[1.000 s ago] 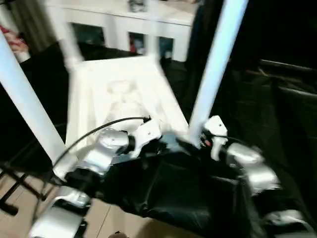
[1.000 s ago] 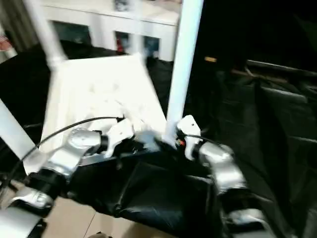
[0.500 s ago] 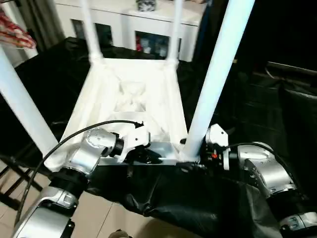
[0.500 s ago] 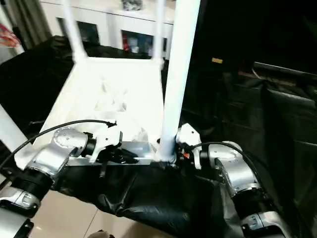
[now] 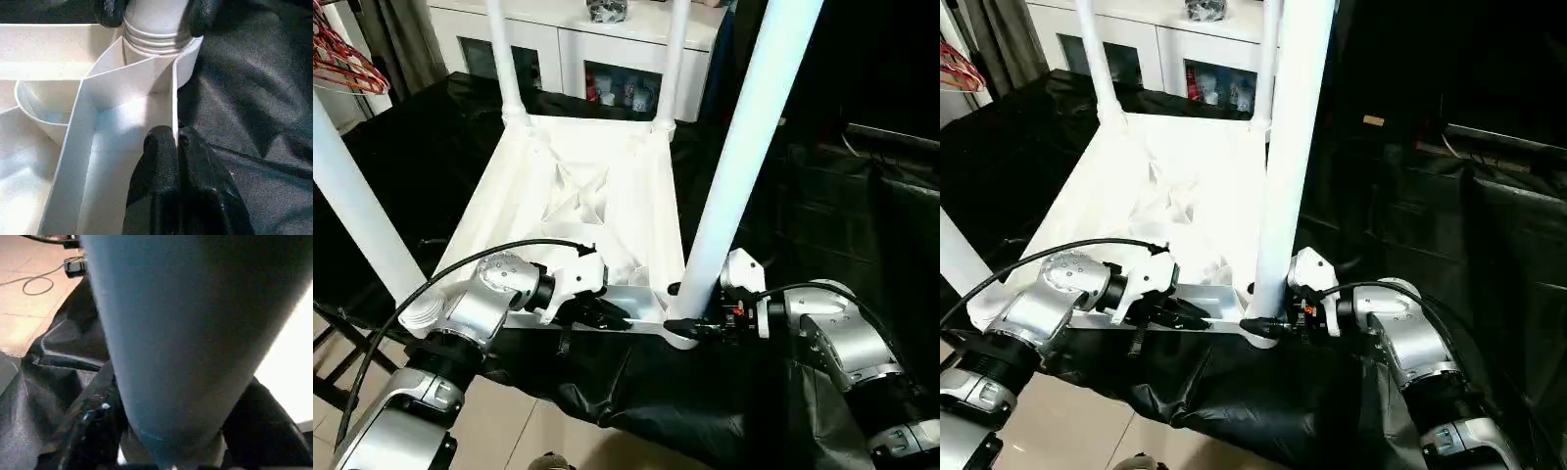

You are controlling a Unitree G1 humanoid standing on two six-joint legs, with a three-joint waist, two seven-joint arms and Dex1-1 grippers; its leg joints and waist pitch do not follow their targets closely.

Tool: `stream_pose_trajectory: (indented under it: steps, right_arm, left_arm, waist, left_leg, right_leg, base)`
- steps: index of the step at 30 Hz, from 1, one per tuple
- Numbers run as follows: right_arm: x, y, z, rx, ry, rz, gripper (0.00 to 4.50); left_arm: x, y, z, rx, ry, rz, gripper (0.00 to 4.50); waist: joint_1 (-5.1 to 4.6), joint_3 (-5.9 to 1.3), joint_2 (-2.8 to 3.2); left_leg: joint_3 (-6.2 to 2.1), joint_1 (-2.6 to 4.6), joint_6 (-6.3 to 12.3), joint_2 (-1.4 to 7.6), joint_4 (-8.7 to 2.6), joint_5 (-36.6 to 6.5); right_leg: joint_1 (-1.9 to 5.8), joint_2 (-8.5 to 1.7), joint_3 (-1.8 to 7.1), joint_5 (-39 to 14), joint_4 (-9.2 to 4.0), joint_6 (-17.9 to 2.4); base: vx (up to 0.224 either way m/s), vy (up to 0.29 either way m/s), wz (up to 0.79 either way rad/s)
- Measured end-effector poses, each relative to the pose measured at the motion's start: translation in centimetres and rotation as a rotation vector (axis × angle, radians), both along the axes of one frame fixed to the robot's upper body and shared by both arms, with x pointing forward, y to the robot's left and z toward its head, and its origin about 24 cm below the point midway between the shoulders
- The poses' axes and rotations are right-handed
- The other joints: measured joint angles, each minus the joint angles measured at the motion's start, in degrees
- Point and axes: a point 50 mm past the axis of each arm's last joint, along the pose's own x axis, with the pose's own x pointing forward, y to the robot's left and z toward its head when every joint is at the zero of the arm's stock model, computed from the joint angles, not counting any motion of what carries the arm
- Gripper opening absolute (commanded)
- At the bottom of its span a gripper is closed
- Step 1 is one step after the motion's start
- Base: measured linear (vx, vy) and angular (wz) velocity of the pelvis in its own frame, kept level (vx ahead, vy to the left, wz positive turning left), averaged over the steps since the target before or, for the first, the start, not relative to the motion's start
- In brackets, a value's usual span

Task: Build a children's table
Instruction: Rotate leg to tighten

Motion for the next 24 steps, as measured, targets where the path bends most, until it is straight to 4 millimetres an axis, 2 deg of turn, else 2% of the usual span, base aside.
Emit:
stream_pose_trajectory:
  steps: [5,8,11,15,18,24]
  right_arm:
    - [-0.1,0.1,0.1,0.014,-0.006,-0.008,2.06]
    - [-0.2,0.0,-0.3,0.050,-0.012,-0.092,1.98]
    - [0.2,-0.2,-0.8,0.069,-0.013,-0.216,1.96]
    - [1.4,-0.1,-1.8,0.112,-0.013,-0.500,1.95]
    - [2.3,0.2,-2.2,0.112,-0.015,-0.669,1.94]
    - [4.1,1.2,-2.2,0.112,0.006,-0.894,1.94]
  left_arm:
    - [0.0,-0.1,0.0,-0.002,-0.002,0.005,0.00]
    - [0.2,-0.6,-0.3,-0.014,-0.017,0.047,0.00]
    - [0.5,-1.3,-0.6,-0.014,-0.041,0.109,0.00]
    - [1.2,-3.1,-1.2,-0.024,-0.067,0.247,0.00]
    - [1.6,-4.5,-1.6,-0.023,-0.076,0.331,0.00]
    - [2.2,-6.0,-1.7,-0.019,-0.099,0.440,0.00]
  waist:
    - [0.06,-0.01,0.00]
    - [0.13,-0.01,0.00]
    - [-0.20,-0.04,-0.03]
    - [-0.89,-0.06,-0.03]
    - [-2.01,-0.14,0.13]
    - [-3.34,-0.17,0.25]
  left_leg:
    - [0.00,0.02,0.00,0.00,0.01,0.0]
    - [0.00,0.15,0.01,0.01,0.06,0.0]
    - [0.00,0.42,0.01,0.00,0.12,0.0]
    - [-0.04,1.08,0.01,-0.05,0.07,0.0]
    - [-0.15,1.47,0.01,-0.06,-0.18,0.0]
    - [-0.22,1.48,0.02,-0.35,-0.41,0.0]
  right_leg:
    - [0.02,0.00,0.00,0.0,0.01,0.0]
    - [0.21,0.00,0.03,0.0,0.02,0.0]
    - [0.45,-0.02,0.06,-0.2,0.01,0.3]
    - [0.92,-0.06,0.00,-0.2,-0.20,0.4]
    - [1.33,-0.07,-0.26,-0.2,-0.90,0.4]
    - [1.42,-0.33,-0.42,-0.2,-2.00,0.4]
  base:
    - [0.000,0.000,0.00]
    - [0.000,0.000,0.00]
    - [0.000,0.000,0.00]
    - [0.000,0.000,0.00]
    - [0.000,0.000,0.00]
    - [0.000,0.000,0.00]
